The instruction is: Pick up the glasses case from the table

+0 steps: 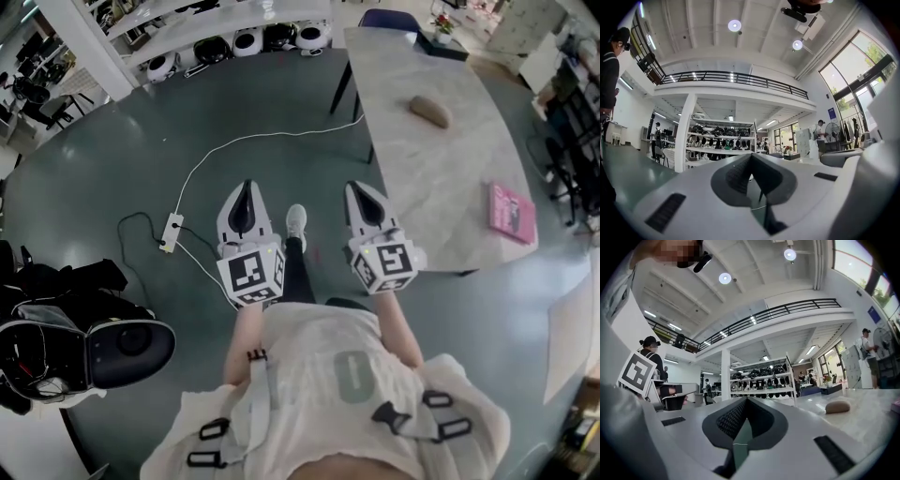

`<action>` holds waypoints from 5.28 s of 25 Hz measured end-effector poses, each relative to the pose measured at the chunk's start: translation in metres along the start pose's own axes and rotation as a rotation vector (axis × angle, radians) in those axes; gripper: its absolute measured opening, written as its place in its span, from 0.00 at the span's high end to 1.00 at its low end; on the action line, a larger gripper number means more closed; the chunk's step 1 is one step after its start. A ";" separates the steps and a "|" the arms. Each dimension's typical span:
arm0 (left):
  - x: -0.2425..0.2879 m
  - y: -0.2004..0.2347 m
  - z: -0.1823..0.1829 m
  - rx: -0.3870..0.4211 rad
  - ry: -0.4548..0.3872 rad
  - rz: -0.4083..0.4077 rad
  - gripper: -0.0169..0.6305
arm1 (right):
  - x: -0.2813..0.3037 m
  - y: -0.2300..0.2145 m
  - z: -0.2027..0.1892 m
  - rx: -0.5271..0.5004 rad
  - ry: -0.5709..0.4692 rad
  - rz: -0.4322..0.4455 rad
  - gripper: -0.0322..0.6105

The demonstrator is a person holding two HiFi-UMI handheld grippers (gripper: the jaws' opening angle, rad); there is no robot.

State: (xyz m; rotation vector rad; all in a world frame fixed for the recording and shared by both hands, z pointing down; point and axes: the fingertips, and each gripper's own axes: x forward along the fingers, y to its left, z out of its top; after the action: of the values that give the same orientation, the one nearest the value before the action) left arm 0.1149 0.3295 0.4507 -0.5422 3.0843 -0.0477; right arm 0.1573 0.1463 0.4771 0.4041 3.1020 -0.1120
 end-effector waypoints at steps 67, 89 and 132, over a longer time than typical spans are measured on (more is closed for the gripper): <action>0.496 -0.263 0.058 0.007 -0.023 -0.779 0.97 | 0.168 -0.390 0.090 -0.038 -0.100 -0.810 0.95; 0.467 -0.444 0.075 0.014 -0.050 -1.315 0.97 | 0.035 -0.423 0.104 -0.072 -0.126 -1.357 0.95; 0.451 -0.544 -0.044 0.557 0.406 -1.851 0.40 | 0.002 -0.413 0.067 0.039 -0.071 -1.531 0.95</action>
State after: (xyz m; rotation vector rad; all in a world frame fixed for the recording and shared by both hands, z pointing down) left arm -0.1248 -0.3341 0.5098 -2.9738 1.3940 -0.9440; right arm 0.0493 -0.2564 0.4388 -1.8572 2.5068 -0.1605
